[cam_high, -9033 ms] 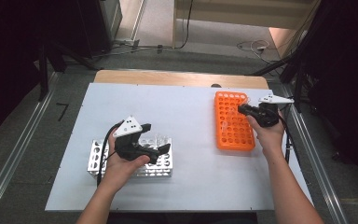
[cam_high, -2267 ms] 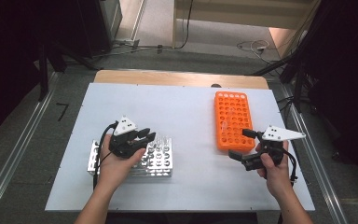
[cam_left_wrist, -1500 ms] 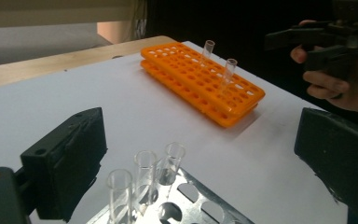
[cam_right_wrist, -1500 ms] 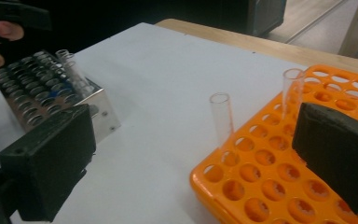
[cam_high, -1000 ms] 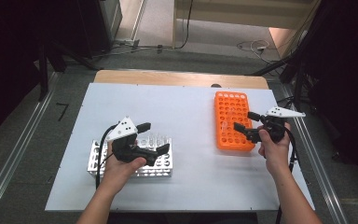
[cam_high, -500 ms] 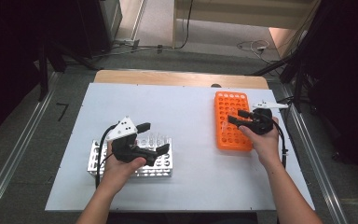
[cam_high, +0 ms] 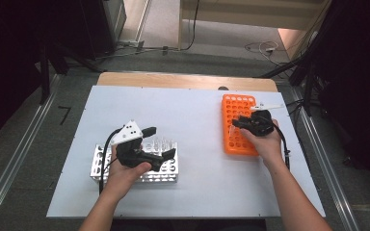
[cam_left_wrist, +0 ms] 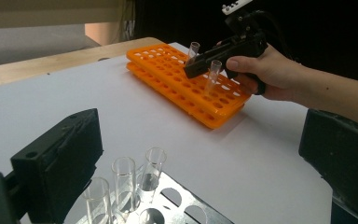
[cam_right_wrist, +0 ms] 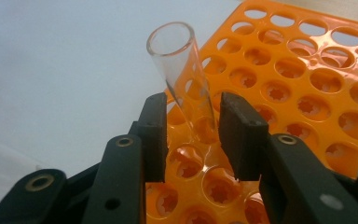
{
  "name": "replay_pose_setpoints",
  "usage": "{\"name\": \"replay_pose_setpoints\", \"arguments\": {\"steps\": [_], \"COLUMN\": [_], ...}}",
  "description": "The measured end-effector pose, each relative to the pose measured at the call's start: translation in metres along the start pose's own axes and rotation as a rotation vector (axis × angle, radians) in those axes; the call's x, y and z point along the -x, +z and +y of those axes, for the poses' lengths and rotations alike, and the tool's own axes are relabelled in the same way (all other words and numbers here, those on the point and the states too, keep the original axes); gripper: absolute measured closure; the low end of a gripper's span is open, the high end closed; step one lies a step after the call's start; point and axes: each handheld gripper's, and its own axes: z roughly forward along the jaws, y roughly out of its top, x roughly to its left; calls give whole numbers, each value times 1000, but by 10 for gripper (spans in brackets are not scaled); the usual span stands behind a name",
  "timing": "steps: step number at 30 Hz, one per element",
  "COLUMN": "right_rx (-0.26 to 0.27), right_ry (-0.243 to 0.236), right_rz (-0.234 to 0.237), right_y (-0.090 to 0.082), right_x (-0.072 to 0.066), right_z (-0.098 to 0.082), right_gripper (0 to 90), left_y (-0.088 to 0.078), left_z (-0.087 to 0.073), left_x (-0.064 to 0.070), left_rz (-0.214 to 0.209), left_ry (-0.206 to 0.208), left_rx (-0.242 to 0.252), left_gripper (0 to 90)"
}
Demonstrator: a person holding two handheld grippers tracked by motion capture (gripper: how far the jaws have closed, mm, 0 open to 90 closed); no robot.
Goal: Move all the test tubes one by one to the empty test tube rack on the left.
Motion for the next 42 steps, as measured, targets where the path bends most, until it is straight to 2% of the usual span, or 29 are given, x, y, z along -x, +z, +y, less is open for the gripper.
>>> {"name": "replay_pose_setpoints", "arguments": {"steps": [5,13,22,28,36,42], "right_rx": [-25,-23,31,101,159,180], "right_ry": [16,43,62,60,34,-7], "right_rz": [-36,-75,-44,-26,-5,18], "right_y": [3,3,-7,-23,-46,-63], "right_x": [-1,-1,2,3,-2,-13], "right_z": [0,1,1,4,7,8], "right_gripper": [674,740,743,743,744,744], "left_y": [0,0,0,0,1,2], "left_z": [0,0,0,0,1,1], "left_x": [0,1,0,0,2,3], "left_rz": [1,2,0,1,0,-1], "left_ry": [-1,3,-2,-1,4,7], "left_rx": [-1,-8,-2,-3,-7,-7], "left_gripper": [0,0,0,0,0,0]}}
